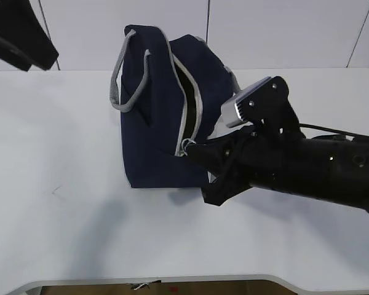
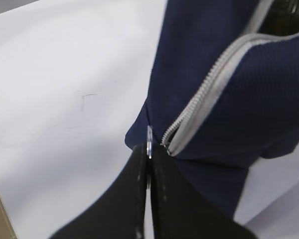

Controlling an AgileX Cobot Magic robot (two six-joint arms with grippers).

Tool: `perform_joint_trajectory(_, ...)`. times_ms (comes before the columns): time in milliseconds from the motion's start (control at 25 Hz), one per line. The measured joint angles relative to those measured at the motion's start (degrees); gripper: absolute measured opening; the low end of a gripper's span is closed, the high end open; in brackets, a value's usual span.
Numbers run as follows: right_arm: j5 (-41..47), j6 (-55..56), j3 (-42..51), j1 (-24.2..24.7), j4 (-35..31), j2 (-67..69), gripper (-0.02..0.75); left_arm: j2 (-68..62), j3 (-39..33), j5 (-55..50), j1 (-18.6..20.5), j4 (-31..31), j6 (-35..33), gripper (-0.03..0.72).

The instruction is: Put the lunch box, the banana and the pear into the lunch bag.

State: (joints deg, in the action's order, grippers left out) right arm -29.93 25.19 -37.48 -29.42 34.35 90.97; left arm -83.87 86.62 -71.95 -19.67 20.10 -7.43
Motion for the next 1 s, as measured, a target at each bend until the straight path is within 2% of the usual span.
perform_joint_trajectory(200, 8.91, 5.03, -3.62, 0.0, 5.32, -4.31, 0.017, 0.0, -4.36, 0.1, 0.0, -1.33, -0.15, 0.296)
perform_joint_trajectory(440, 15.09, 16.17, -14.86, 0.0, 18.08, -4.6, 0.017, 0.0, -6.33, 0.45, 0.0, -2.13, -1.75, 0.293)
perform_joint_trajectory(640, 18.32, 28.21, -23.54, 0.0, 30.88, -3.63, 0.017, 0.0, -7.81, 0.96, 0.0, -2.58, -3.63, 0.29)
perform_joint_trajectory(840, 17.38, 47.64, -29.96, -0.13, 46.21, -0.18, 0.017, 0.0, -11.85, 7.22, 0.0, -2.58, -4.83, 0.29)
perform_joint_trajectory(1000, 15.09, 59.89, -34.37, -1.94, 59.14, 2.38, 0.017, 0.0, -15.89, 14.69, -0.09, 1.49, -8.0, 0.29)
